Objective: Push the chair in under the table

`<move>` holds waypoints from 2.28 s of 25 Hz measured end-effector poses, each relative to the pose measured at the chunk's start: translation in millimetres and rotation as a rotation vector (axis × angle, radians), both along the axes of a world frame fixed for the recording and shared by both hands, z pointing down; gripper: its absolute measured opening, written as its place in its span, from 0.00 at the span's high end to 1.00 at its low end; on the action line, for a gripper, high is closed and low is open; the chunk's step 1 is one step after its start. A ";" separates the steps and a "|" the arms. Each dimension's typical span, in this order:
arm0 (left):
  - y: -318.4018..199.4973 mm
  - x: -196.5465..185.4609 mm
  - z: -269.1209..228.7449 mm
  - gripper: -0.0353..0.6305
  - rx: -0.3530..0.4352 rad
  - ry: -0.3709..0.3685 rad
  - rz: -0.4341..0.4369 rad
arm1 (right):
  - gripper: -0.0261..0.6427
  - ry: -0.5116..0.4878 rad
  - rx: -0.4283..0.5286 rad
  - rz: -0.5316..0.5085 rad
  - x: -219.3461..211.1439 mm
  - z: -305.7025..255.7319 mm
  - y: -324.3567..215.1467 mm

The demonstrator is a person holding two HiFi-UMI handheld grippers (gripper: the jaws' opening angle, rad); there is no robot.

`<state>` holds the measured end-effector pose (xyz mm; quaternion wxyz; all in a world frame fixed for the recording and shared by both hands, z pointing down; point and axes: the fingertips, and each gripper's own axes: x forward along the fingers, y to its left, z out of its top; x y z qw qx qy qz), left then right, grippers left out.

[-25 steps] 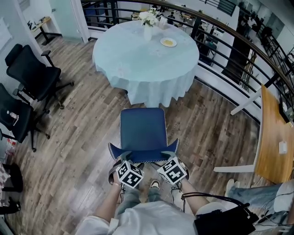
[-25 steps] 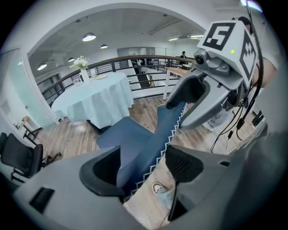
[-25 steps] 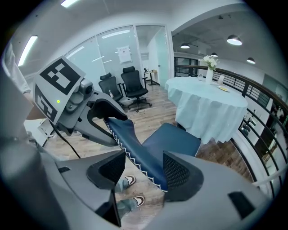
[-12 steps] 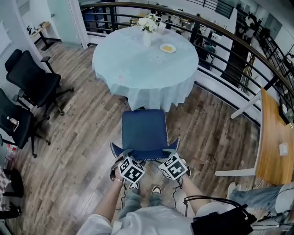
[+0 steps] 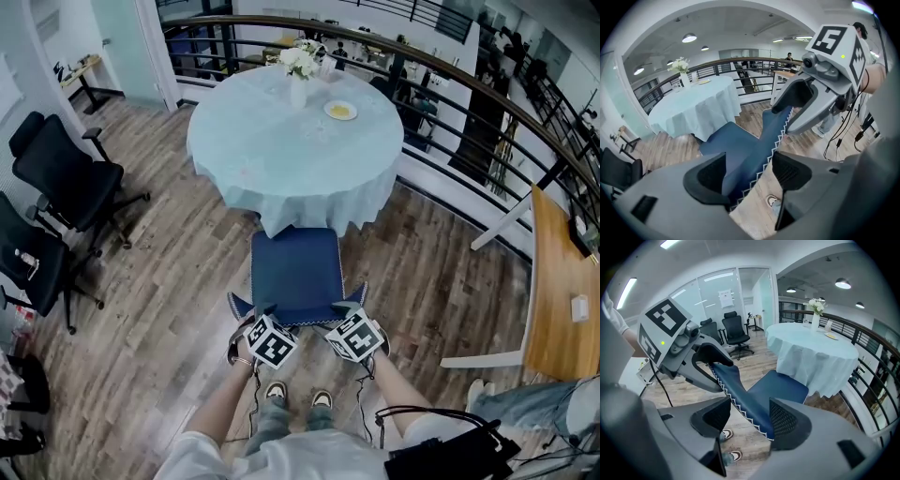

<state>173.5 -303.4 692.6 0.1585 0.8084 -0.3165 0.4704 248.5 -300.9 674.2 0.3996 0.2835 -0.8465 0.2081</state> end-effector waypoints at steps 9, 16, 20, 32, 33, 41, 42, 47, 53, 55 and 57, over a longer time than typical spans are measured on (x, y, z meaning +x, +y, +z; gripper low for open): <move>-27.6 5.6 0.1 0.48 -0.007 -0.002 -0.007 | 0.57 -0.004 0.041 -0.013 5.2 -0.8 -28.3; -52.7 9.0 0.1 0.48 -0.022 -0.002 -0.009 | 0.57 0.003 0.021 -0.015 8.9 -1.7 -54.7; -66.5 12.0 0.9 0.48 -0.004 -0.008 -0.011 | 0.57 0.003 0.031 -0.016 11.9 -0.1 -67.8; -108.9 13.5 1.3 0.48 -0.003 -0.013 0.001 | 0.57 0.014 0.040 -0.005 13.9 0.2 -109.0; -112.5 13.9 1.4 0.48 0.001 -0.014 0.002 | 0.57 0.015 0.042 -0.003 14.3 0.3 -112.5; -141.8 14.1 0.0 0.48 -0.005 -0.025 0.005 | 0.57 0.018 0.047 0.002 14.1 -1.4 -141.0; -144.0 14.4 -0.3 0.48 0.001 -0.026 0.006 | 0.57 0.019 0.048 0.002 14.5 -1.6 -143.3; -157.2 15.8 1.6 0.48 0.012 -0.026 0.010 | 0.57 0.022 0.065 0.003 16.1 0.5 -156.2; -165.6 18.2 2.4 0.48 -0.018 -0.027 0.016 | 0.57 0.024 0.034 -0.007 18.0 0.9 -165.1; -167.9 18.5 1.4 0.48 -0.014 -0.026 0.020 | 0.57 0.027 0.023 -0.009 18.4 0.0 -167.3; -168.9 18.6 1.4 0.48 -0.009 -0.026 0.022 | 0.57 0.029 0.021 -0.009 18.4 -0.1 -168.0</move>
